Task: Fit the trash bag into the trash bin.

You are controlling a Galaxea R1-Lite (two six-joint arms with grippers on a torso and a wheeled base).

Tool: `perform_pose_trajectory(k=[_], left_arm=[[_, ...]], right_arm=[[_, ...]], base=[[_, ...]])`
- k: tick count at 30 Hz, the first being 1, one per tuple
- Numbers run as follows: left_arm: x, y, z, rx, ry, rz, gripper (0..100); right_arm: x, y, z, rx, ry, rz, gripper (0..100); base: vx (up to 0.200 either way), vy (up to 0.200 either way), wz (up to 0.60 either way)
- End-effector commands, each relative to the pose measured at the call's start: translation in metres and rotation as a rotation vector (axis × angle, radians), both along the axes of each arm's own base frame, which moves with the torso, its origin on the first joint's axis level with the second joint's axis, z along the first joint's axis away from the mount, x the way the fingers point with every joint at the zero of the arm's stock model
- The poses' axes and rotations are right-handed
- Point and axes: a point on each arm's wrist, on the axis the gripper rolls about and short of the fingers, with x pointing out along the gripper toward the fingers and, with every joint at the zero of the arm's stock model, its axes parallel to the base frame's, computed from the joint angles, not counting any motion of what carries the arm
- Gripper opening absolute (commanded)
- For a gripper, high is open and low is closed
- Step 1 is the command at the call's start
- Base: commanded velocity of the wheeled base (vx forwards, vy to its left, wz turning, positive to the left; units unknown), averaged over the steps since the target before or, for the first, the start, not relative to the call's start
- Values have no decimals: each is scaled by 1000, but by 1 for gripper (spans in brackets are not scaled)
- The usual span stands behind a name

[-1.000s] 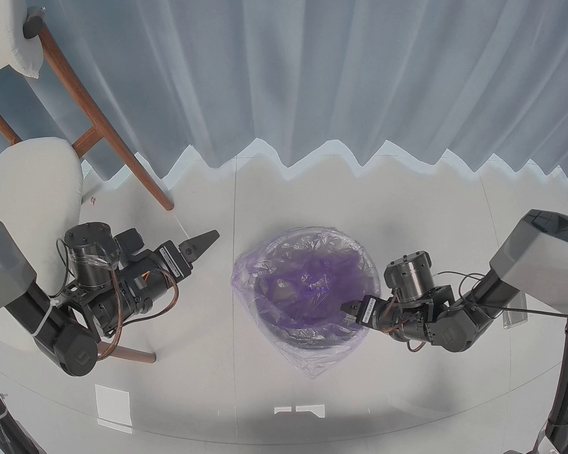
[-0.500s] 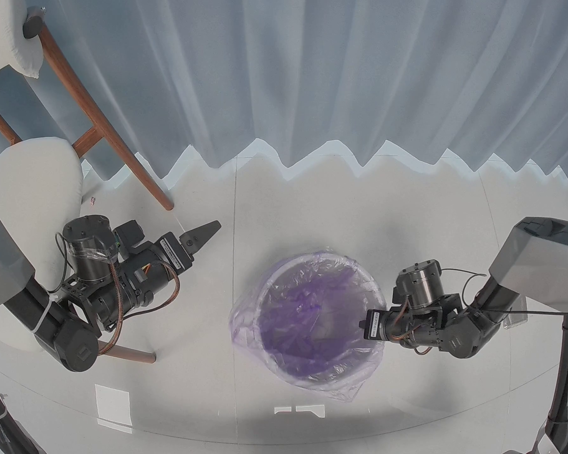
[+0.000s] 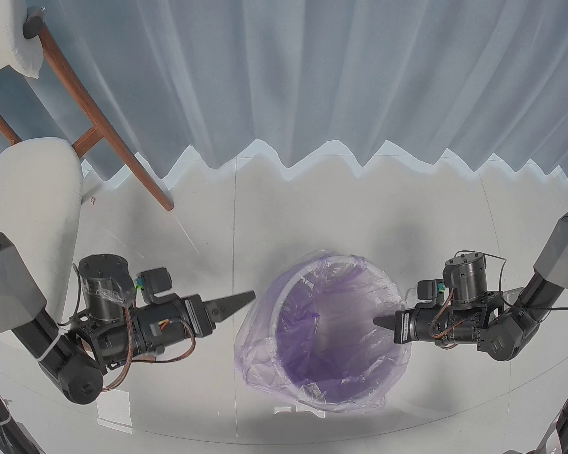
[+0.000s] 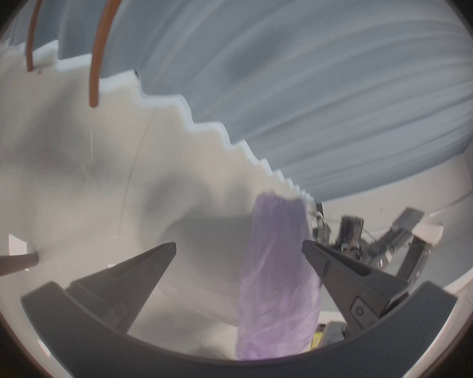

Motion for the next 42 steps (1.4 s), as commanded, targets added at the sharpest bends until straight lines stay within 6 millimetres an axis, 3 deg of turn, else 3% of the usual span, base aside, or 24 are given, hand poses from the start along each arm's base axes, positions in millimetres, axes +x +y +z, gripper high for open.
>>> perform_pose_trajectory(k=[1,15,16,29,42], left_arm=[[-14,-1,-13,44,40,-74,100],[-13,-8,-19,57,46,-103,100],[-13,-8,-20,59,49,-102,0],[2,0,-34,52,44,-47,0],[-5,25,-64,66,76,29,0]], right_arm=[[-3,-2,7,10,-20,4,0],[-7,0,7,6,-16,15,0],[-7,0,7,7,-18,15,0],[-25,-6,23,72,-18,90,0],[-26,-11,35,120,-29,69,0]], base=[[0,0,0],[0,0,0],[0,0,0],[0,0,0],[0,0,0]])
